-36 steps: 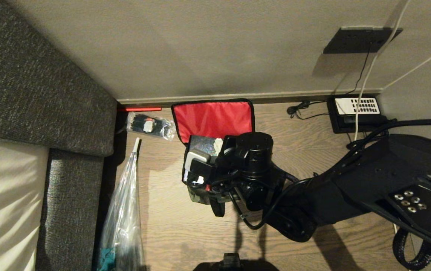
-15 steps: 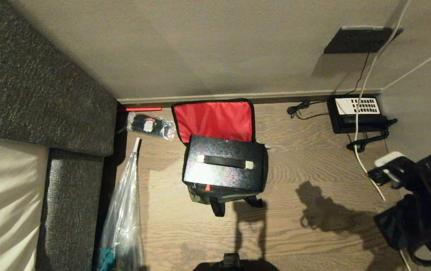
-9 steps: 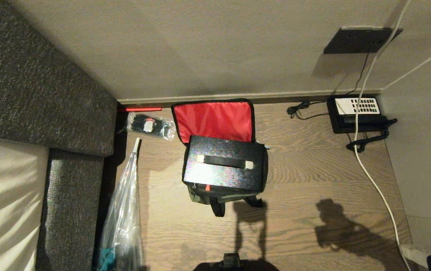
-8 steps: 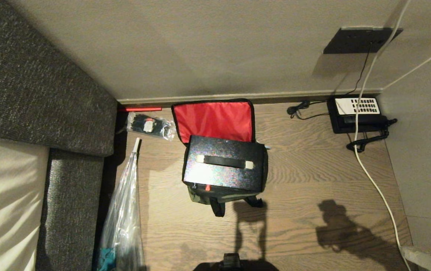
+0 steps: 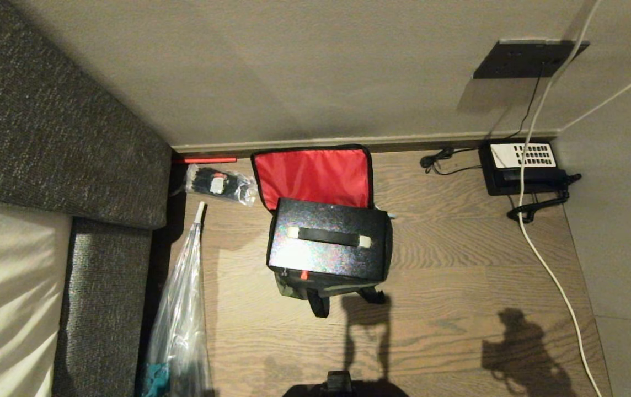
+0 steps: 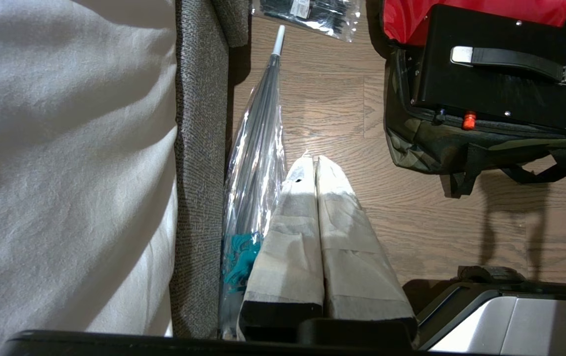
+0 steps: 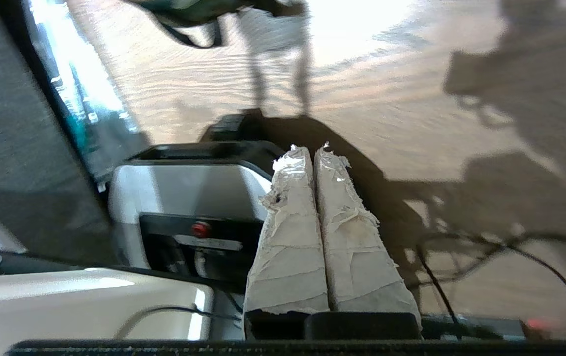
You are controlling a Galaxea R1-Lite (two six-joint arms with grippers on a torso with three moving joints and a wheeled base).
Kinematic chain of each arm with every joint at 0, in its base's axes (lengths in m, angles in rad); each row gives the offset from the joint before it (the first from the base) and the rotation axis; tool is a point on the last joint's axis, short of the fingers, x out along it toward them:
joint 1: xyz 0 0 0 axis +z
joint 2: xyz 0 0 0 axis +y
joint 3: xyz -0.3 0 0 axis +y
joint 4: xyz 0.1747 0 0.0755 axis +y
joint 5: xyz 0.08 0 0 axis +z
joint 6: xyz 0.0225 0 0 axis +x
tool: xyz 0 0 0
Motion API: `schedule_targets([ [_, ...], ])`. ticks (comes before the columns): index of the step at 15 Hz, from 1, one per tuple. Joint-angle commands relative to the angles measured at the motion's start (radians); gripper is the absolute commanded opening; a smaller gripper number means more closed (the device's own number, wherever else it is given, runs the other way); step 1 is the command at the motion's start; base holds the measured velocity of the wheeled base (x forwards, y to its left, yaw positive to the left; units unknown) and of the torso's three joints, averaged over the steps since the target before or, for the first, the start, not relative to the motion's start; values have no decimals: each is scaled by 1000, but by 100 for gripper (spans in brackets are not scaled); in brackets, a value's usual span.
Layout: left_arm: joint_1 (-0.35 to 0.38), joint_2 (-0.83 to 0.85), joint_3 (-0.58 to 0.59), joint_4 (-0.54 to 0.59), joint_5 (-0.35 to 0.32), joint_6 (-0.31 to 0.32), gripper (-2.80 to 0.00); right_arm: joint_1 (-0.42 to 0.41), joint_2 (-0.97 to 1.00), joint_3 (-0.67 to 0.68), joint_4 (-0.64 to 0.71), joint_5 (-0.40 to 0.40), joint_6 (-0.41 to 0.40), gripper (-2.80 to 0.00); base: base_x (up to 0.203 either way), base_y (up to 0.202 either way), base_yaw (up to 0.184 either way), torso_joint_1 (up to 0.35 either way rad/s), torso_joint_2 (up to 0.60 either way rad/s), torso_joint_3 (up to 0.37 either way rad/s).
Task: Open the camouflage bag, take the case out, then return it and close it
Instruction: Close the top of the storage box
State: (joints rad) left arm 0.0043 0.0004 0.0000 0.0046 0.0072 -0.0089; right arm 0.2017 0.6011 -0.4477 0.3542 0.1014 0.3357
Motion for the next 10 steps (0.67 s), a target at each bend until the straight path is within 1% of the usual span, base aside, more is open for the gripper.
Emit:
schedule_targets([
  [1, 0, 0, 3, 0, 0, 0, -280, -51, -140, 9, 97, 7, -22, -280, 0, 0, 0, 0, 0, 0],
  [3, 0, 0, 3, 0, 0, 0, -280, -53, -186, 5, 153, 5, -37, -280, 0, 0, 0, 0, 0, 0],
  [4, 0, 0, 3, 0, 0, 0, -280, -64, -207, 18, 164, 4, -56, -280, 0, 0, 0, 0, 0, 0],
  [5, 0, 0, 3, 0, 0, 0, -280, -105, -226, 31, 163, 6, -81, -280, 0, 0, 0, 0, 0, 0],
  [6, 0, 0, 3, 0, 0, 0, -280, -141, -261, 46, 155, 11, -124, -280, 0, 0, 0, 0, 0, 0],
  [7, 0, 0, 3, 0, 0, 0, -280, -179, -282, 64, 134, 12, -164, -280, 0, 0, 0, 0, 0, 0],
  [9, 0, 0, 3, 0, 0, 0, -280, -242, -324, 138, 45, 2, -208, -280, 0, 0, 0, 0, 0, 0],
  [10, 0, 0, 3, 0, 0, 0, -280, -254, -331, 179, -17, -40, -236, -280, 0, 0, 0, 0, 0, 0],
])
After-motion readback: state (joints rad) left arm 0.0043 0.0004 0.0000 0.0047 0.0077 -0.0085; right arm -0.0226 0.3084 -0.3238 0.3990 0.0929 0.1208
